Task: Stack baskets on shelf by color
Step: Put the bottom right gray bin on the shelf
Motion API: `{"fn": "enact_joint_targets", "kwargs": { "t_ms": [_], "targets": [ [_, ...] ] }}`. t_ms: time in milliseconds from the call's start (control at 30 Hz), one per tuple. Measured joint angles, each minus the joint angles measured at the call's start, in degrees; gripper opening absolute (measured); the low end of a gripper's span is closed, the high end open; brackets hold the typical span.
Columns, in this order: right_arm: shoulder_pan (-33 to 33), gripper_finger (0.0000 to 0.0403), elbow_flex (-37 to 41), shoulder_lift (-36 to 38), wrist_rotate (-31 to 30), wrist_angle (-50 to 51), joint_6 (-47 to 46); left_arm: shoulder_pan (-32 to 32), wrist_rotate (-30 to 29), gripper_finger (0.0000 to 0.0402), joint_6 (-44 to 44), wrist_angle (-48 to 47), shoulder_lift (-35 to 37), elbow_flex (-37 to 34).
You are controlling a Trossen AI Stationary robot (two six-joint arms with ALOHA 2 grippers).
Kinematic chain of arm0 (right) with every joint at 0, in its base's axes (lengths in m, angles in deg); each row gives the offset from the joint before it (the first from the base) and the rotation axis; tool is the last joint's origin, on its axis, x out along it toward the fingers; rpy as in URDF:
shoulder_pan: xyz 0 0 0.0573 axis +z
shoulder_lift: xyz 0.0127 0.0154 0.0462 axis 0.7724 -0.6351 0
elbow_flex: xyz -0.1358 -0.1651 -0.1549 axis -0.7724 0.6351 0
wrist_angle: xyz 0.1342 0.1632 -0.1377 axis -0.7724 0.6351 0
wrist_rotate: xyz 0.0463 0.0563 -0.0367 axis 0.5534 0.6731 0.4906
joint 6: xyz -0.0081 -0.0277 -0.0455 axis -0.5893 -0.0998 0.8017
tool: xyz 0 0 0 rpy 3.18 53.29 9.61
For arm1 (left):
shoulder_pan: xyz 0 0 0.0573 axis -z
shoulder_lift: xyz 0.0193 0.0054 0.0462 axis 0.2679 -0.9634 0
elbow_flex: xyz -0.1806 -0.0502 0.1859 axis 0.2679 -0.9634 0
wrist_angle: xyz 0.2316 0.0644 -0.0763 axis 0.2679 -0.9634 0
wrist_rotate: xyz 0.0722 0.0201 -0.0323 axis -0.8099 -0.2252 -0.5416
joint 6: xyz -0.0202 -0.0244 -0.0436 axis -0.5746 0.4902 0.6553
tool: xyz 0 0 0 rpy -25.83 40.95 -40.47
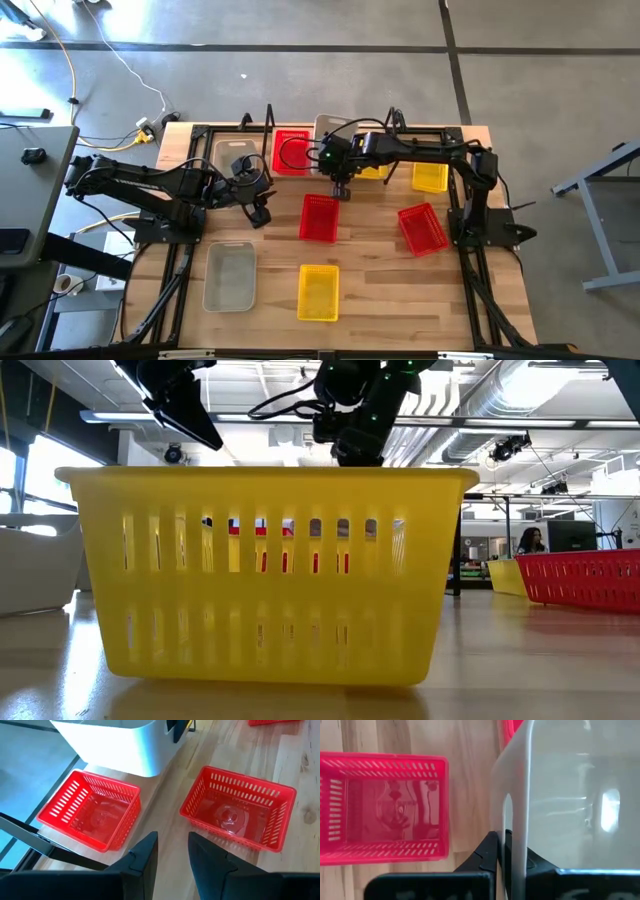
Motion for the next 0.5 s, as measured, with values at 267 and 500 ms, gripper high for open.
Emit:
{"fn": "enact_joint_targets", "kwargs": {
  "t_ms": [267, 500],
  "targets": [
    [-0.4, 0.0000, 0.0, 0.0, -0.1, -1.2, 1.1, 0.0, -0.2, 0.0097, 0.0, 0.0, 0.0, 0.0],
    [-0.4, 0.0000, 0.0, -0.6, 0.7, -2.5, 3.0, 0.0, -0.2, 0.0097, 0.0, 0.0, 0.0, 0.0]
  ]
}}
